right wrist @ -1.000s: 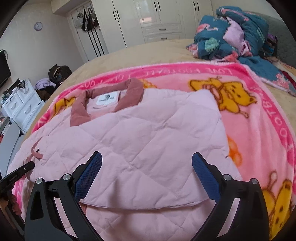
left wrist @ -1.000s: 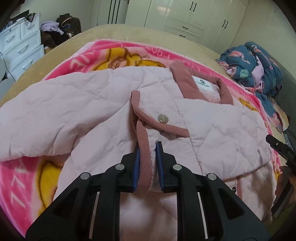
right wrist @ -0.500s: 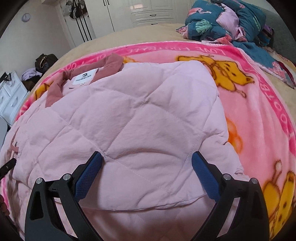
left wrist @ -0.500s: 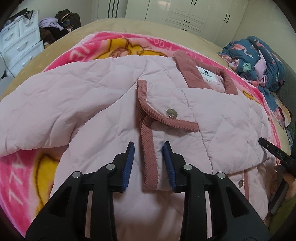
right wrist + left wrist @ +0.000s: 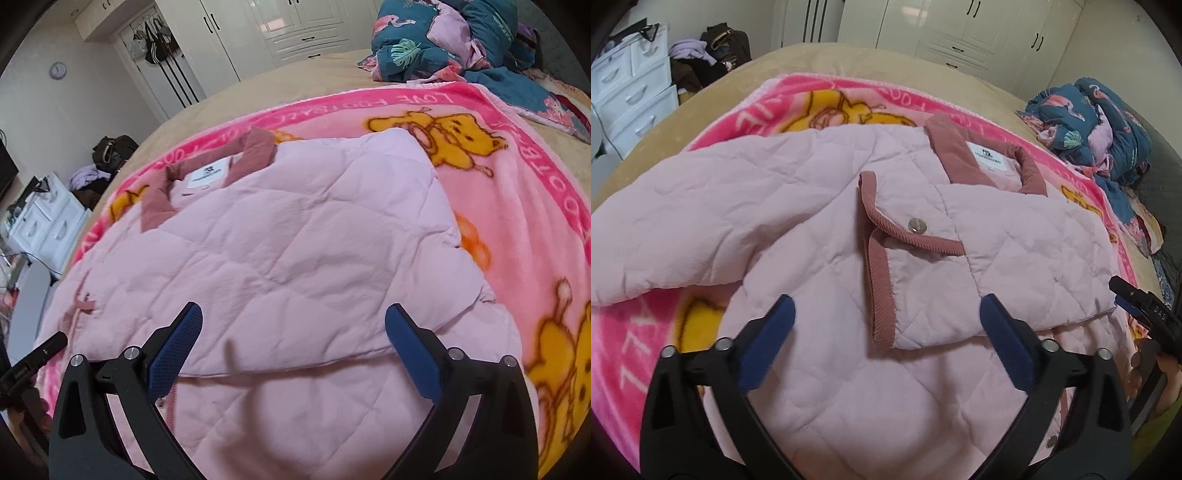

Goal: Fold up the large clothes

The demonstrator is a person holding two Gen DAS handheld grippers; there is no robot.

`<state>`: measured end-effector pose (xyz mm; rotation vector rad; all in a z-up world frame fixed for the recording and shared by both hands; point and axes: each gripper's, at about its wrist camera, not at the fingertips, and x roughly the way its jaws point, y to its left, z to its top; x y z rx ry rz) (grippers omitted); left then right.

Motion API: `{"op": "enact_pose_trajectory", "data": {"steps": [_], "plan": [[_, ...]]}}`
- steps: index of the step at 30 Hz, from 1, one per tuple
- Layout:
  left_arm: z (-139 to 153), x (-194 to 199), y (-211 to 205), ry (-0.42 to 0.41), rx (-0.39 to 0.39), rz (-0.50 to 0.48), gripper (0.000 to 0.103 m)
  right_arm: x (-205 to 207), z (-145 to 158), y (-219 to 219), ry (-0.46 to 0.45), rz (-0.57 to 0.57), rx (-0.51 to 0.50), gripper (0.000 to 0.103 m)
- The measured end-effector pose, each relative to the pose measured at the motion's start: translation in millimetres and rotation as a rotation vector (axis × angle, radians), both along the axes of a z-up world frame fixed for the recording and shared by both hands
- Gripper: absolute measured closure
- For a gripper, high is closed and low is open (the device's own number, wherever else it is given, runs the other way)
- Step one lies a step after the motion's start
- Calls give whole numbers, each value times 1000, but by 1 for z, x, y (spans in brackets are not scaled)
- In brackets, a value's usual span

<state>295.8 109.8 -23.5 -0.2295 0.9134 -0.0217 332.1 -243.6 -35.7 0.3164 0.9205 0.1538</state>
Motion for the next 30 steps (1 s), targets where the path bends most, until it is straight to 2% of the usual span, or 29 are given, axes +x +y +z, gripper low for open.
{"op": "enact_pose_trajectory", "data": {"steps": [9,17,30], "plan": [[18,-13,13,-27,7,33,9,-16,36,29,-101,29,-65,4],[34,-24,39,-60,-25,99,9,-26,65,61,-161,98,-51,4],[59,-44,83,-121,-18,203,9,-37,97,114,-224,193,-37,4]]}}
